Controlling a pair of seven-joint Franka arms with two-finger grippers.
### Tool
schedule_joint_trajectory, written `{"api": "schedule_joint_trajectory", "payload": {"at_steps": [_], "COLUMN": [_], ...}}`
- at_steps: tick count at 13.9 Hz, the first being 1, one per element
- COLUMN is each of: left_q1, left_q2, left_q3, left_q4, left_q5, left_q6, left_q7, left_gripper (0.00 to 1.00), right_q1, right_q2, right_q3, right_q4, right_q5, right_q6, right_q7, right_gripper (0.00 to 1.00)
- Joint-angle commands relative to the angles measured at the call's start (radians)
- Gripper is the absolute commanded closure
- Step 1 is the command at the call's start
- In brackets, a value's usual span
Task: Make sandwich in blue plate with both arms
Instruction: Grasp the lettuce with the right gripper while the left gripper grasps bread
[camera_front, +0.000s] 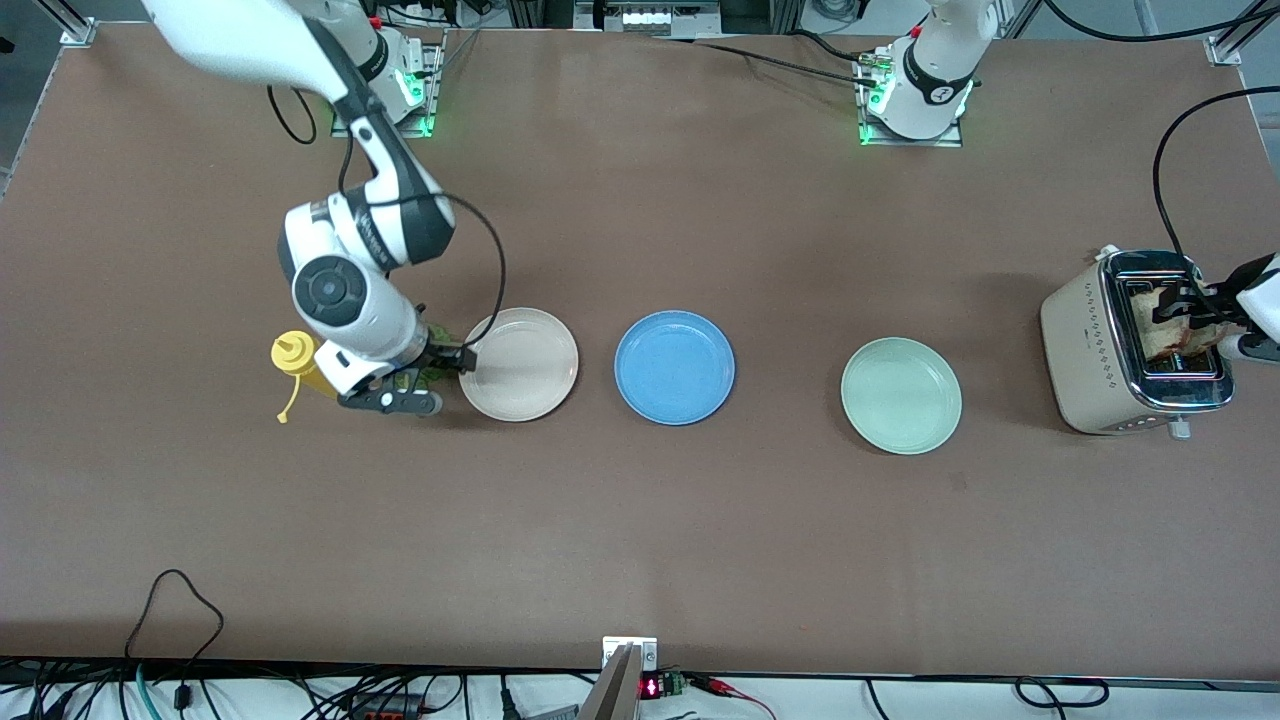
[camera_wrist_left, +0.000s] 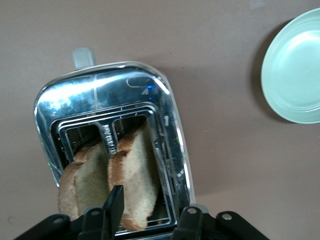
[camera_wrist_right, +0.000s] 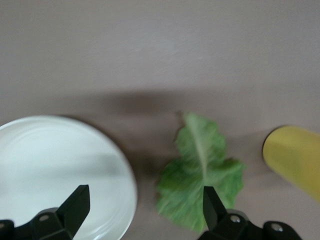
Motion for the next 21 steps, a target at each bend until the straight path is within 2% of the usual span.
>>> {"api": "schedule_joint_trajectory", "payload": {"at_steps": [1, 6, 8, 9, 11, 13, 16, 18, 19, 21], "left_q1": [0.036, 0.059, 0.059, 0.061, 0.085, 0.087, 0.085, 0.079, 0.077, 0.076], "left_q2": [-0.027, -0.019, -0.019, -0.019, -0.016, -0.016, -0.025, -0.073, -0.080, -0.080], "left_q3": [-0.010, -0.012, -0.012, -0.012, -0.015, -0.018, -0.026, -0.027, -0.029, -0.035], "left_q4": [-0.051, -0.086, -0.090, -0.094, -0.112, -0.110, -0.098, -0.084, -0.057, 0.033], "left_q5": [0.014, 0.012, 0.012, 0.009, 0.009, 0.008, 0.008, 0.009, 0.009, 0.011], "left_q6": [0.048, 0.080, 0.082, 0.076, 0.080, 0.079, 0.071, 0.047, 0.012, -0.137], "left_q7": [0.036, 0.049, 0.051, 0.049, 0.051, 0.051, 0.051, 0.087, 0.092, 0.092], "left_gripper": [0.52, 0.54, 0.64, 0.67, 0.81, 0.93, 0.96, 0.98, 0.98, 0.98], "right_q1": [-0.037, -0.075, -0.077, -0.081, -0.097, -0.095, -0.091, -0.089, -0.089, -0.091], "right_q2": [0.049, 0.098, 0.100, 0.104, 0.107, 0.110, 0.110, 0.110, 0.109, 0.095], "right_q3": [0.010, 0.010, 0.009, 0.007, 0.006, 0.004, 0.006, 0.006, 0.006, 0.006], "right_q4": [0.016, 0.011, 0.002, -0.001, -0.007, -0.009, -0.009, -0.007, -0.007, -0.007], "right_q5": [-0.025, -0.029, -0.032, -0.033, -0.033, -0.035, -0.035, -0.035, -0.035, -0.035], "right_q6": [0.042, 0.076, 0.072, 0.069, 0.069, 0.069, 0.067, 0.066, 0.066, 0.063], "right_q7": [-0.032, -0.102, -0.125, -0.174, -0.213, -0.214, -0.249, -0.265, -0.265, -0.265], "right_gripper": [0.00, 0.00, 0.01, 0.15, 0.41, 0.62, 0.82, 0.96, 1.00, 1.00]}}
